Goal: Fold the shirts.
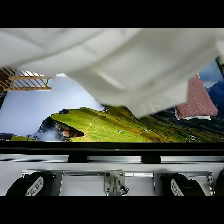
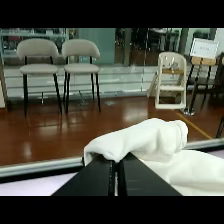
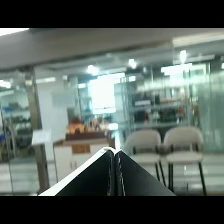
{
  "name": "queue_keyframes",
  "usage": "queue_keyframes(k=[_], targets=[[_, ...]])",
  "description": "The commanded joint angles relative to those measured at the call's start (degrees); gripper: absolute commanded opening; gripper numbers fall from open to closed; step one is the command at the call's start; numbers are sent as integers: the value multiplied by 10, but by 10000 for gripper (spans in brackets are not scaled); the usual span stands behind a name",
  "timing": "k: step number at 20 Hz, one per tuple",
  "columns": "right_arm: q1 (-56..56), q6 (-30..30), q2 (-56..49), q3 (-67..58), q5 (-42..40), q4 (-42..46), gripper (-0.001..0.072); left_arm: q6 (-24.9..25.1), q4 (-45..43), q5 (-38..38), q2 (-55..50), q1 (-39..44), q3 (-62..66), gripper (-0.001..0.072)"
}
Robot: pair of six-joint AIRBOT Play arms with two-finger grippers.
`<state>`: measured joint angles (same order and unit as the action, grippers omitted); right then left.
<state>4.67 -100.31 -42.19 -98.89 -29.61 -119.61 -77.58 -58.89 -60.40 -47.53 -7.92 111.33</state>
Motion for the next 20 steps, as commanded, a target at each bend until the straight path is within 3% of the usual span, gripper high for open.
queue_keyframes(k=[1,5,9,13,17,18,19,20], targets=[[0,0,-10,-17,73,1,57,-9,-21,-109,-13,0,10,33],[0,18,-72,-17,64,-6,57,-33,-19,-218,-69,0,2,33],[-1,26,-183,-17,-81,-5,58,-48,-15,-279,-116,3,-99,33],[-3,29,-335,-17,-257,-5,58,-45,-15,-260,-173,24,-263,33],[-24,100,-487,-17,-339,-3,62,-51,-15,-125,-271,60,-362,34],[-30,130,-518,-17,-341,-7,161,-68,-14,-95,-301,68,-364,40],[-37,149,-541,-17,-341,-18,402,-90,-9,-72,-328,72,-361,137],[-43,147,-556,-17,-341,-33,513,-124,12,-56,-351,72,-355,424]])
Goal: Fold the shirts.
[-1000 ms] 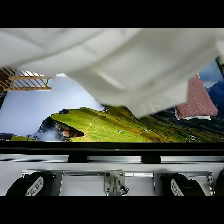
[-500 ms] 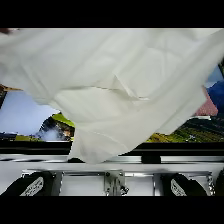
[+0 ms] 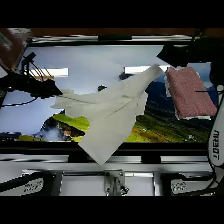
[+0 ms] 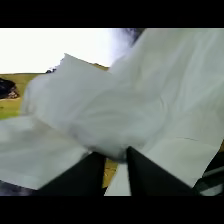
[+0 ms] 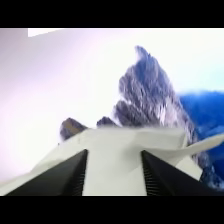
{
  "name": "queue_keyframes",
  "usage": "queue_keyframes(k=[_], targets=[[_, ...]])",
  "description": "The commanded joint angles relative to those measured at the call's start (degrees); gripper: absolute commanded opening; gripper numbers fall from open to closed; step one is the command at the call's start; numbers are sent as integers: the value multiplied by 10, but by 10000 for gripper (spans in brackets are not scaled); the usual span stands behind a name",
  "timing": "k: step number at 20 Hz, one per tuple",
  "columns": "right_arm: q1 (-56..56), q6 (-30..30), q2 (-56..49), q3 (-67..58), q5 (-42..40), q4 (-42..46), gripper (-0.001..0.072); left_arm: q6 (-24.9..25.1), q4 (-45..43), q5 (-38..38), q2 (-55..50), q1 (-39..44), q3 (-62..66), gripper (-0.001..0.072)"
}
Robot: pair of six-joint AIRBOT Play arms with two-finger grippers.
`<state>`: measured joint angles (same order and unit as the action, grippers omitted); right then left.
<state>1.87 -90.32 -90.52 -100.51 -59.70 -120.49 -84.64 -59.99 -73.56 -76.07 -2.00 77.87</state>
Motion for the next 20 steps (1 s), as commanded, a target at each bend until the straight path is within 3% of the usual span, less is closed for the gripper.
queue_keyframes(k=[1,4,7,9,11,14,15,20], targets=[[-19,46,-79,-1,-41,-28,513,-77,42,75,-82,9,-10,719],[-3,7,-57,-1,-116,-3,512,-20,40,8,-90,-23,42,720],[42,-14,-30,0,-283,86,512,-15,-30,-116,-84,-75,100,719],[71,-28,-9,23,-348,99,512,-13,-62,-163,-72,-99,92,718],[93,-21,24,95,-334,90,512,0,-65,-162,-48,-102,36,718],[101,-26,72,255,-273,7,527,11,-42,-103,10,-72,-136,719],[92,-35,82,304,-250,-20,628,18,-26,-74,28,-58,-192,719],[0,-40,85,452,-124,-60,629,20,0,19,47,12,-337,719]])
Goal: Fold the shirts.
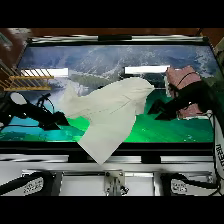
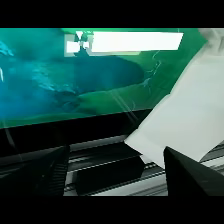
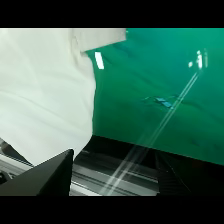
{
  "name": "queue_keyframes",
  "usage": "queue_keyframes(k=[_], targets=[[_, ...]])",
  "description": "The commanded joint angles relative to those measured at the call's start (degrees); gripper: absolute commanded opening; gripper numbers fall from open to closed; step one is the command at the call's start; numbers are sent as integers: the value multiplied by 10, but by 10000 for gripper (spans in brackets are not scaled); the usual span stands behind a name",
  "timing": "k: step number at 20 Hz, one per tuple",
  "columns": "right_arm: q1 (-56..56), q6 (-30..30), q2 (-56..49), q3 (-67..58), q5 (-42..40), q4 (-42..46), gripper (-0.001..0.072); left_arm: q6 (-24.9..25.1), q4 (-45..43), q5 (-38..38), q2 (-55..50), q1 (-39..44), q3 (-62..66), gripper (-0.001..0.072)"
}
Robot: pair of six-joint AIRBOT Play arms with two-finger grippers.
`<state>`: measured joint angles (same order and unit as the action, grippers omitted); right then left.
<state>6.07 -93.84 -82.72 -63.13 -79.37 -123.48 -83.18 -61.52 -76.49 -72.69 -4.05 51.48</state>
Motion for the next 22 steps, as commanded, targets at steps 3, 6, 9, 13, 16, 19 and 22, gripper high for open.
queue_keyframes(k=[3,6,9,13,16,19,22], targets=[[-90,-4,6,90,103,-32,629,5,16,61,13,44,-72,719],[-129,0,-19,90,117,-48,629,5,16,66,13,44,-71,719],[-160,0,-53,90,122,-67,629,5,16,65,14,43,-71,719],[-201,15,-78,90,177,-110,629,5,47,64,23,43,-61,719],[-228,44,-87,90,204,-112,627,5,46,64,27,43,-14,718],[-241,45,-87,83,214,-116,65,5,45,64,27,28,54,717],[-236,15,-64,69,207,-98,58,5,45,87,25,-19,114,700]])
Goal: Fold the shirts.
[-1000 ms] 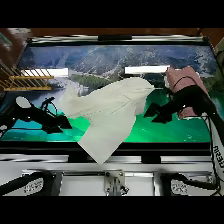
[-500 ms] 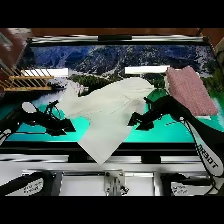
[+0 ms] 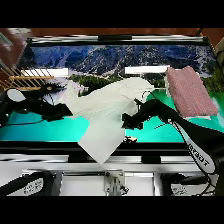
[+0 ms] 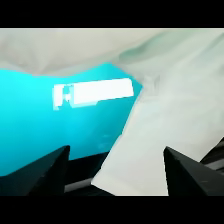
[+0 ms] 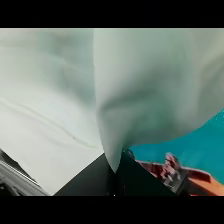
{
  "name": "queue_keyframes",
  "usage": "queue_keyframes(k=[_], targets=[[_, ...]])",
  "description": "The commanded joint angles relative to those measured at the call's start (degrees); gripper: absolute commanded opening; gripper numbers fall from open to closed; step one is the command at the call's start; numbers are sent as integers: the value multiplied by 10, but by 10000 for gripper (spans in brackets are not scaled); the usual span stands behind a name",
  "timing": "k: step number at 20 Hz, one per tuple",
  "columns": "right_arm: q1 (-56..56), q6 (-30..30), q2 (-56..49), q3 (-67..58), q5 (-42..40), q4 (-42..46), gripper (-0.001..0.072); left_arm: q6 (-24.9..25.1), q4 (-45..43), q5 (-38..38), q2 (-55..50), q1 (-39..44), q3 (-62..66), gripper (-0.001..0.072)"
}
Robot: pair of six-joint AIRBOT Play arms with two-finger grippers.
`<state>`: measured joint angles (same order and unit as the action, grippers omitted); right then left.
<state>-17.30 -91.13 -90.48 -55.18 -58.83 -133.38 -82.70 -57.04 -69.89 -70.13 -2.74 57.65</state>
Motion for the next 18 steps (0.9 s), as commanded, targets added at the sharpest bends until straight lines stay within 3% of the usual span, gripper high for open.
queue_keyframes(k=[1,2,4,6,9,18], targets=[[1,-12,29,-13,2,13,58,0,0,41,-1,-50,59,604],[6,-12,44,-13,4,23,58,0,0,63,-3,-66,60,555],[12,-10,65,-12,2,30,58,0,0,72,-27,-87,60,553],[12,-7,70,-12,1,31,58,0,1,54,-70,-89,60,720],[12,2,70,-12,1,33,58,20,1,27,-134,-71,60,720],[12,6,70,-12,1,33,59,26,1,77,-205,-4,60,720]])
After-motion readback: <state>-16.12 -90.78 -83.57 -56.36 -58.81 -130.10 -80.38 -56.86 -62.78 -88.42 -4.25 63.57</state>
